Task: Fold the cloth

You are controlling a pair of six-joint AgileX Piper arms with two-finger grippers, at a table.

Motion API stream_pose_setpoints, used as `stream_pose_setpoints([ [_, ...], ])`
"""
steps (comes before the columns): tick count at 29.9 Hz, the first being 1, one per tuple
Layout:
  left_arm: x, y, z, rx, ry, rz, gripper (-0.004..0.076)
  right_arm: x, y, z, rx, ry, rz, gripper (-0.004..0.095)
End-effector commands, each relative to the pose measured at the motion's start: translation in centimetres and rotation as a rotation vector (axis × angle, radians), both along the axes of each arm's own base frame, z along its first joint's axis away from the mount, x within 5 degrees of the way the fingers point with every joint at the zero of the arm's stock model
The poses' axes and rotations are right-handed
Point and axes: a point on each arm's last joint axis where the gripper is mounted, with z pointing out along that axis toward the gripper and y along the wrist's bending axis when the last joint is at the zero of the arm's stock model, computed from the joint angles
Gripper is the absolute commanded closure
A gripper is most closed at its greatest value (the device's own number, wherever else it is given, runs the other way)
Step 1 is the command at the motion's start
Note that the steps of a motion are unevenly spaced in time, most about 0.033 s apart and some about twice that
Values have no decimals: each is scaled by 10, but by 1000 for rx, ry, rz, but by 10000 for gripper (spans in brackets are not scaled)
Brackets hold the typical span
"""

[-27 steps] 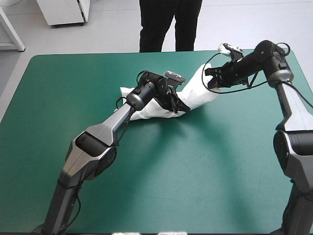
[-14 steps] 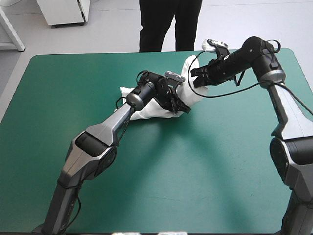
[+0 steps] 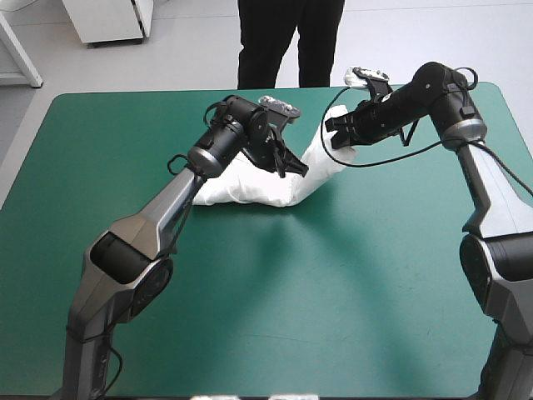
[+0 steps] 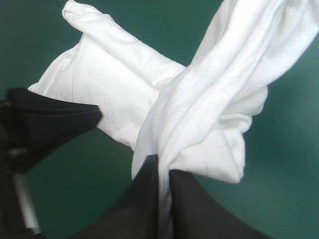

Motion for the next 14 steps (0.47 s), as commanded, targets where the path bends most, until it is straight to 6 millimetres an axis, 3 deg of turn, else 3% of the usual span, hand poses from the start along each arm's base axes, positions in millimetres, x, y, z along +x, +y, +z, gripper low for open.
stream_pose_setpoints([
  [1, -29, 21, 58, -8, -78, 19, 734, -15, -1, 40, 65, -119, 0, 917],
  [6, -63, 47, 59, 47, -31, 40, 734, -17, 8, 43, 106, -118, 21, 917],
  [14, -156, 117, 61, 79, -40, 122, 734, -24, 53, 44, 96, -188, 77, 917],
])
